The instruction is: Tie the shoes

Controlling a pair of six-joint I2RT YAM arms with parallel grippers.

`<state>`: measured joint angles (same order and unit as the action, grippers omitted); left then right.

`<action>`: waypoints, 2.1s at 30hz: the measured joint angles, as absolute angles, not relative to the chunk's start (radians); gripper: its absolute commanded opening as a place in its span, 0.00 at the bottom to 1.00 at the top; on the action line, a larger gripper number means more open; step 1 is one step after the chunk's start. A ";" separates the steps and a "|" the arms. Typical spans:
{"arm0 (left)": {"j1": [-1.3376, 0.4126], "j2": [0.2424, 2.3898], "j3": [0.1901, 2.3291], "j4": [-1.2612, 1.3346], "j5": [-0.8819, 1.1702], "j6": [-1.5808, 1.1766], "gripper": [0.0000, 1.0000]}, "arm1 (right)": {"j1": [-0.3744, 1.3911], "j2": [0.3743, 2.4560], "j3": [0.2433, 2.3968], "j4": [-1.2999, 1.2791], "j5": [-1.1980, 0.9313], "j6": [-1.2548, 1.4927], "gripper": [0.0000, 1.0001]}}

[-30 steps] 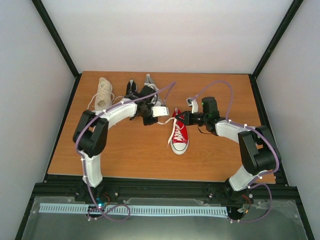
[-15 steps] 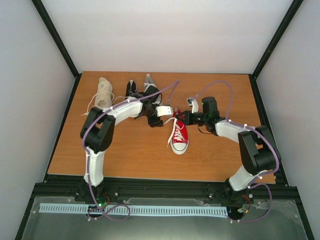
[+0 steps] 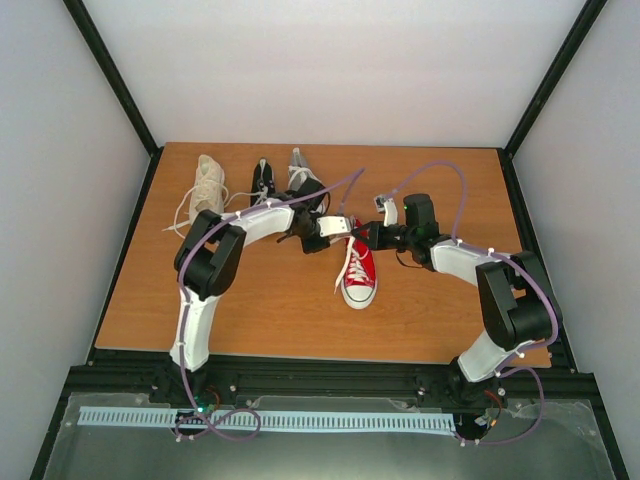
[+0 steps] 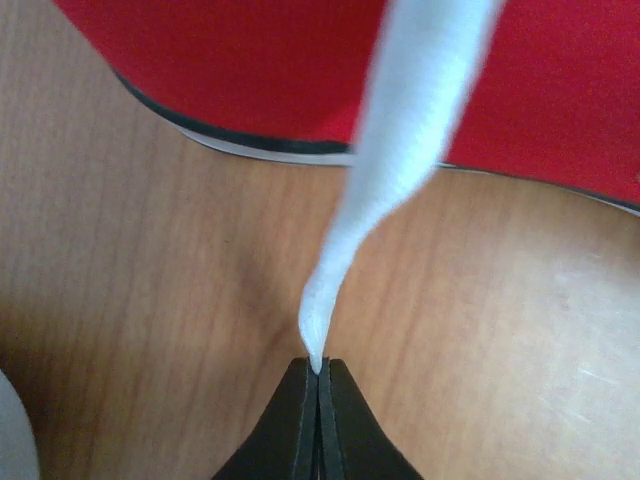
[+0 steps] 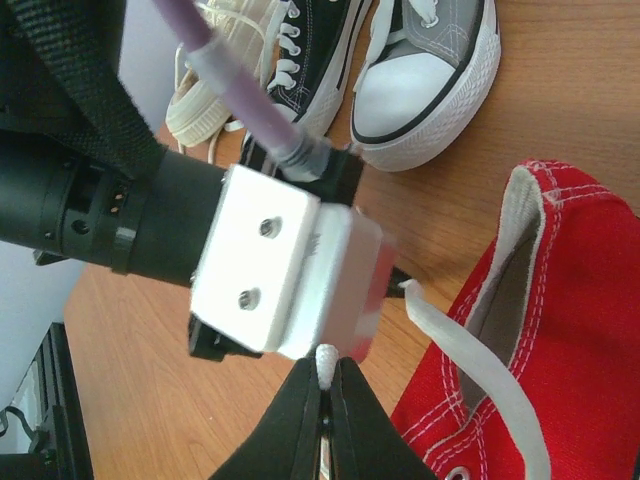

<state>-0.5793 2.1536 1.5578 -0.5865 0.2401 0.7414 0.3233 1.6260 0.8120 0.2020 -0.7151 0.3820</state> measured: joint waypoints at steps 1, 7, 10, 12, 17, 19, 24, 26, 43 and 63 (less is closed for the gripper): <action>-0.579 2.147 1.551 -0.587 0.245 0.740 0.01 | 0.323 1.626 0.812 0.202 -0.714 0.382 0.03; -0.592 1.979 1.475 -0.662 0.298 0.757 0.01 | 0.323 1.626 0.812 0.202 -0.705 0.385 0.03; -0.625 1.883 1.477 -0.743 0.341 0.780 0.01 | 0.323 1.626 0.812 0.203 -0.696 0.389 0.03; -0.657 1.853 1.499 -0.812 0.373 0.787 0.01 | 0.323 1.626 0.812 0.203 -0.689 0.390 0.03; -0.733 1.866 1.551 -0.934 0.454 0.771 0.01 | 0.323 1.626 0.810 0.207 -0.685 0.397 0.03; -0.764 1.883 1.588 -0.975 0.487 0.754 0.01 | 0.323 1.624 0.805 0.211 -0.682 0.401 0.03; -0.835 1.914 1.655 -1.003 0.560 0.712 0.01 | 0.323 1.614 0.793 0.213 -0.677 0.405 0.03; -0.859 1.931 1.674 -0.998 0.590 0.685 0.02 | 0.323 1.608 0.791 0.213 -0.674 0.404 0.03; -0.878 2.045 1.637 -0.764 0.587 0.465 0.47 | 0.321 1.604 0.788 0.209 -0.661 0.405 0.03; -0.820 1.787 1.657 -1.042 0.524 0.646 0.64 | 0.322 1.603 0.788 0.204 -0.680 0.392 0.03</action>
<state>-0.8196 1.7874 1.6573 -1.0420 0.5243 0.6460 0.3218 1.6032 0.7883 0.2039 -0.6804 0.3920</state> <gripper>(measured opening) 0.625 0.032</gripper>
